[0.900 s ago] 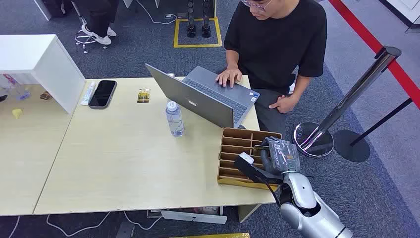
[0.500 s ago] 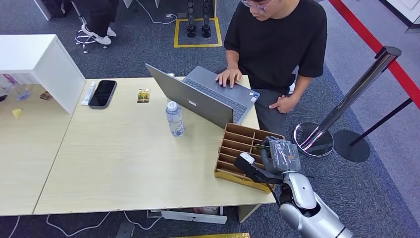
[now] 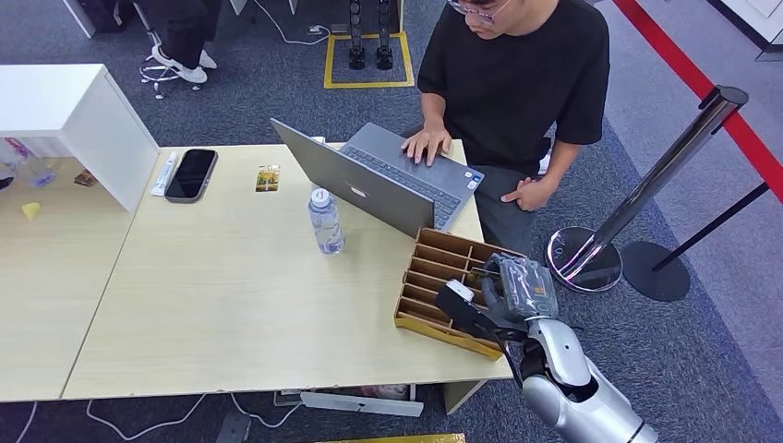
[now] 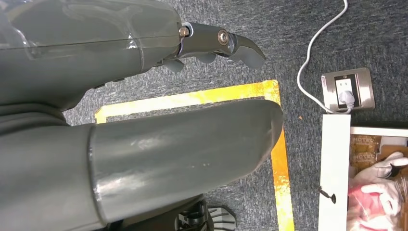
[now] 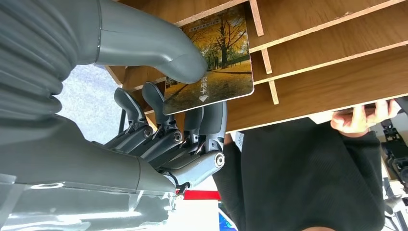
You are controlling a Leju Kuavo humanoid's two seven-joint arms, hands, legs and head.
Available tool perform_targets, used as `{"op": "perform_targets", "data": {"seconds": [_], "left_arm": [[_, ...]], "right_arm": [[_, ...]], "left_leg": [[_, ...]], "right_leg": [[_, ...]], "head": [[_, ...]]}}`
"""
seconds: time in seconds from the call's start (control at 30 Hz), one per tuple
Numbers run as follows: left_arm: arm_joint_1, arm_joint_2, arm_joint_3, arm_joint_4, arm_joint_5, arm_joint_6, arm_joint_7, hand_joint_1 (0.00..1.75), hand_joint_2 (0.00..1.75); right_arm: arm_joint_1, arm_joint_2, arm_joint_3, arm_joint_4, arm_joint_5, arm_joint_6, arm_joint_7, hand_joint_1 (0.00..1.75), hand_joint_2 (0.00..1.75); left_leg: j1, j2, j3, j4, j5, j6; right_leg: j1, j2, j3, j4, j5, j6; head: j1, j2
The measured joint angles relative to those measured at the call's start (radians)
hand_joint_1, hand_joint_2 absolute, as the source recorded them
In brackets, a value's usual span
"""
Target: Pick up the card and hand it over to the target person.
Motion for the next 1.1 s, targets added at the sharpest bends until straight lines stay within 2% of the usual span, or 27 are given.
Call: {"op": "perform_targets", "data": {"seconds": [0.27,0.57,0.77,1.1], "left_arm": [[0.001,0.000,0.002,0.001,0.001,0.001,0.000,0.00,0.00],[0.005,-0.001,0.007,0.001,0.001,0.002,-0.001,0.00,0.00],[0.008,0.001,0.015,0.001,0.003,0.002,-0.006,0.00,0.00],[0.013,0.004,0.023,0.002,0.005,0.004,-0.010,0.00,0.00]], "right_arm": [[0.001,-0.005,0.001,-0.010,0.000,0.002,-0.001,1.40,1.75],[0.004,-0.013,-0.001,-0.029,0.007,0.004,0.007,1.47,1.75],[0.001,-0.070,-0.042,-0.144,0.067,0.022,0.060,1.62,1.75],[-0.013,-0.157,-0.175,-0.375,0.151,0.063,0.135,1.50,1.75]], "left_leg": [[0.000,0.000,0.000,0.000,0.000,0.000],[0.000,0.000,0.000,-0.001,0.001,0.000],[0.000,-0.001,-0.001,0.001,0.000,0.000],[-0.001,-0.002,-0.003,0.003,0.000,0.000]], "right_leg": [[0.000,0.000,0.000,0.000,0.000,0.000],[0.000,0.000,0.001,-0.001,0.000,0.000],[0.000,-0.001,-0.001,0.001,0.000,0.000],[-0.001,-0.002,-0.002,0.003,-0.001,0.000]], "head": [[0.000,0.000],[0.000,0.000],[0.000,0.000],[0.000,0.000]]}}
